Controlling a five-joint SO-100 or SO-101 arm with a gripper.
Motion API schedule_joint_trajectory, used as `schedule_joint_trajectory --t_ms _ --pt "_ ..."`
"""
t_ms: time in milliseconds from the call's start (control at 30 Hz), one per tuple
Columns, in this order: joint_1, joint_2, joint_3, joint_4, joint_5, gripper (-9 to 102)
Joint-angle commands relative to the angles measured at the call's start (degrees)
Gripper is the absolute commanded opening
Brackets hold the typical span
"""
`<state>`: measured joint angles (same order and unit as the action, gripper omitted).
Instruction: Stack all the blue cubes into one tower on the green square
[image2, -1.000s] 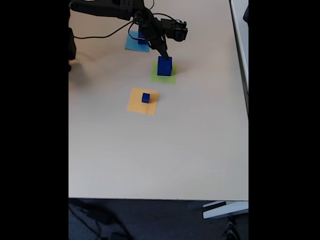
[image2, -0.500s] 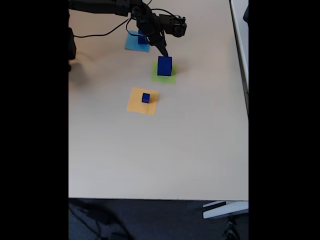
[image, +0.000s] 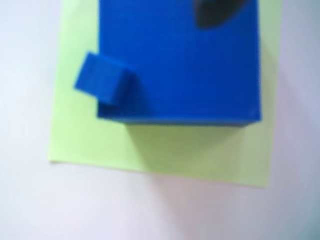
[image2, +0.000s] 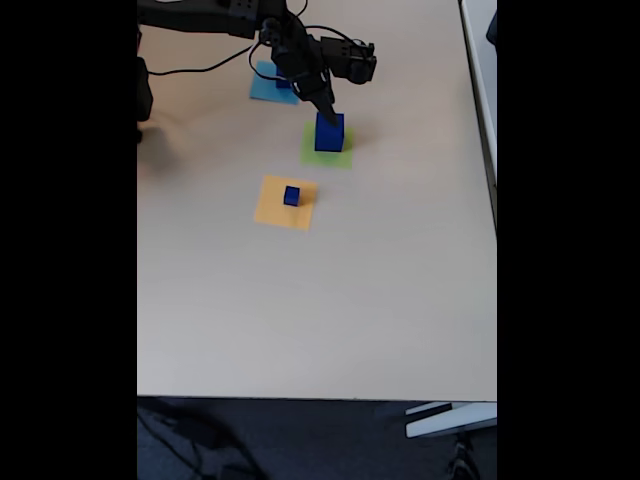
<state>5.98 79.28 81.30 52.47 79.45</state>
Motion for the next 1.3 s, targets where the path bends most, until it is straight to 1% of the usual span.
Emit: schedule_joint_trajectory --t_ms 0,233,567,800,1100,1267 --pt "0.7 -0.44 -5.01 0.35 -0.79 22" --pt "0.7 -4.22 -8.79 0.62 -0.53 23" --pt "0.53 -8.0 -11.95 2.46 4.92 27" --pt "0.53 -11.43 -16.61 3.6 7.73 28" --pt "0.0 -15.03 -22.06 6.77 10.46 27" --pt "-0.26 -16.26 -24.7 10.28 10.9 26"
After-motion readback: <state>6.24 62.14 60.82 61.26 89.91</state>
